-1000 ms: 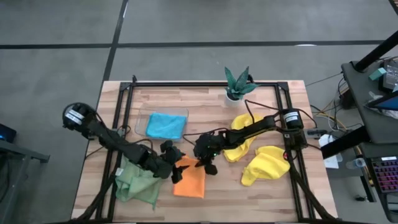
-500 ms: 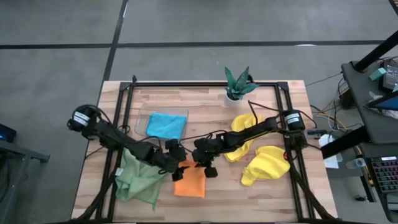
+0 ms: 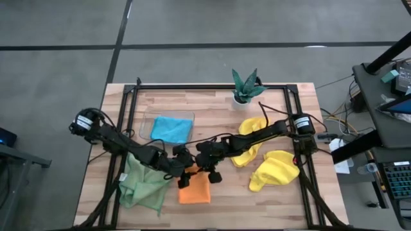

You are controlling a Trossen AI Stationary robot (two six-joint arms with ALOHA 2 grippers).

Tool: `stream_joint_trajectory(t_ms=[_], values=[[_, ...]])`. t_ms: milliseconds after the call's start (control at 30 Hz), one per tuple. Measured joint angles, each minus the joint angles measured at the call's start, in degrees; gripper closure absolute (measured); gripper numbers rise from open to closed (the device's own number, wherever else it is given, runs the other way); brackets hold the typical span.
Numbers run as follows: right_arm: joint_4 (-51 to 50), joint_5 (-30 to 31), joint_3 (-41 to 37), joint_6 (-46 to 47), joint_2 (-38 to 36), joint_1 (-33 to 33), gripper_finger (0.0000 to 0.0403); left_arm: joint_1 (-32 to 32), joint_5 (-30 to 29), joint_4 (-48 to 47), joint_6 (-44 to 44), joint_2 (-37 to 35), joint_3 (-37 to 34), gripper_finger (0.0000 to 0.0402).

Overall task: Fold microfiber towels
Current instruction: Put the orange microfiber cloth into the transparent bin

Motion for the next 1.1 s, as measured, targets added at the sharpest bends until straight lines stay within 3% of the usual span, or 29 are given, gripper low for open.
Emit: stream_joint_trajectory(t_ms=[267,400,767,933,1100], values=[[-2.3,4.1,0.7,0.7,0.0,0.1,0.0389,0.0,0.7,-0.1,-0.1,0.0,0.2,0.0309],[-2.4,4.2,0.7,3.0,0.0,0.1,0.0360,0.0,0.7,-0.3,-0.1,0.0,0.2,0.0386],[-7.9,4.8,0.6,5.2,-4.9,-0.1,0.0199,-0.1,0.1,1.4,-1.7,-0.6,0.5,0.0400],[-12.9,6.3,-0.9,7.6,-10.4,-0.4,0.0169,-0.7,-1.7,1.2,-2.8,-2.2,0.5,0.0401],[-15.0,11.2,-4.1,8.8,-18.4,0.1,0.0164,-1.1,-4.8,1.2,-3.2,-4.5,0.5,0.0401]])
